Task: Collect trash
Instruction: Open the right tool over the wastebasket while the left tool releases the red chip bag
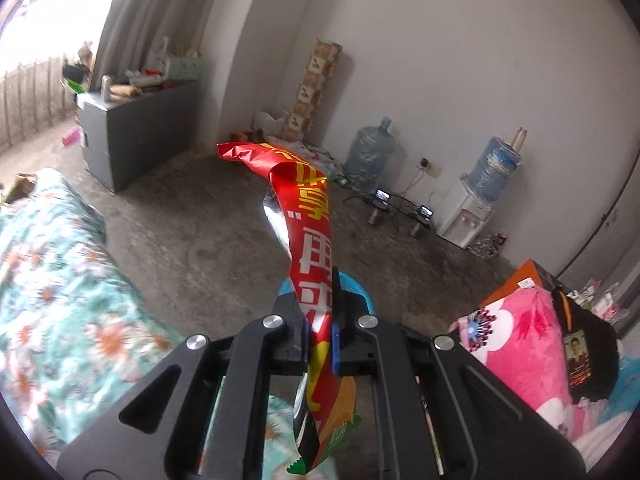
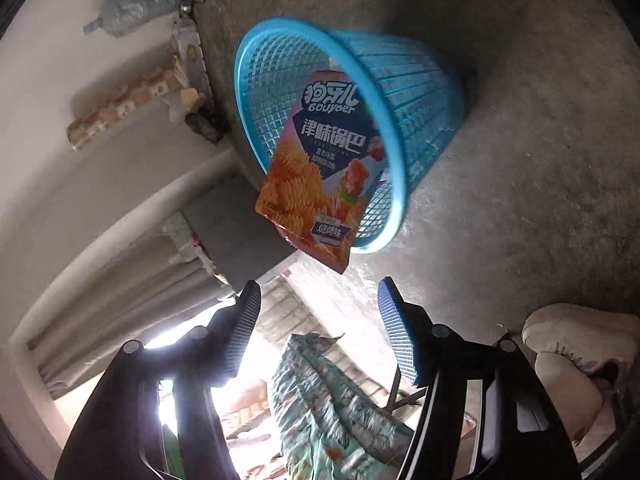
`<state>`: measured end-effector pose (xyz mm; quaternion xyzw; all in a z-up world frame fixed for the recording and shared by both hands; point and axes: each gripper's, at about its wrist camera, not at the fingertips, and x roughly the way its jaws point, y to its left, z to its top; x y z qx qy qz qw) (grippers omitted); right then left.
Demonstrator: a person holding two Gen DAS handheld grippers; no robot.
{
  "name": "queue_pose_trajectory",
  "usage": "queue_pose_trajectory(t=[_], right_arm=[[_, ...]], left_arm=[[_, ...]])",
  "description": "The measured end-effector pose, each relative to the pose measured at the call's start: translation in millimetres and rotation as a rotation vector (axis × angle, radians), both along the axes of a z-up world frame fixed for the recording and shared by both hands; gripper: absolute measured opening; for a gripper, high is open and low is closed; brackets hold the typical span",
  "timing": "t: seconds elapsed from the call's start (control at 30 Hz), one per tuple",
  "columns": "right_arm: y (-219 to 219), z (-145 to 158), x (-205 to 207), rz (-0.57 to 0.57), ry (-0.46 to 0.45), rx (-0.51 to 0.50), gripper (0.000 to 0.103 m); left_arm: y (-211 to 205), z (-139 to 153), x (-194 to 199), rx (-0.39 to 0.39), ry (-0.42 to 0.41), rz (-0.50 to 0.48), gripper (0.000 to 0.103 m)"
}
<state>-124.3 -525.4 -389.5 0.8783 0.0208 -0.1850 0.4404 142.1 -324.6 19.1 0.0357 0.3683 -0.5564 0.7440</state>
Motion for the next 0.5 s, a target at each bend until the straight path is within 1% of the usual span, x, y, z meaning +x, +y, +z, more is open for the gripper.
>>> queue_pose_trajectory(t=[0.1, 0.2, 0.3, 0.4, 0.47, 0.5], right_arm=[[13.6, 1.2, -15.9, -0.018, 0.014, -0.019, 0.06], [21.0, 6.8, -33.4, -0.024, 0.029, -0.047, 0.06], [23.1, 12.5, -43.6, -0.029, 0.035, -0.073, 0.06], [16.8, 17.9, -47.9, -0.039, 0.021, -0.093, 0.06], [14.1, 22.1, -53.9, -0.047, 0.012, -0.116, 0.06], [13.2, 23.5, -55.2, -0.049, 0.013, -0.121, 0.06]], left_arm=[[-28.1, -5.4, -1.3, -0.002, 0.056, -0.028, 0.005], [-60.3, -11.9, -10.0, -0.004, 0.072, -0.051, 0.006], [-102.0, -26.4, -22.4, -0.009, 0.056, -0.061, 0.006], [-154.7, -54.3, -28.4, 0.005, 0.088, -0.039, 0.007], [-182.9, -73.2, -31.9, 0.013, 0.048, 0.002, 0.011], [-193.6, -82.2, -31.3, 0.018, 0.035, 0.019, 0.023]])
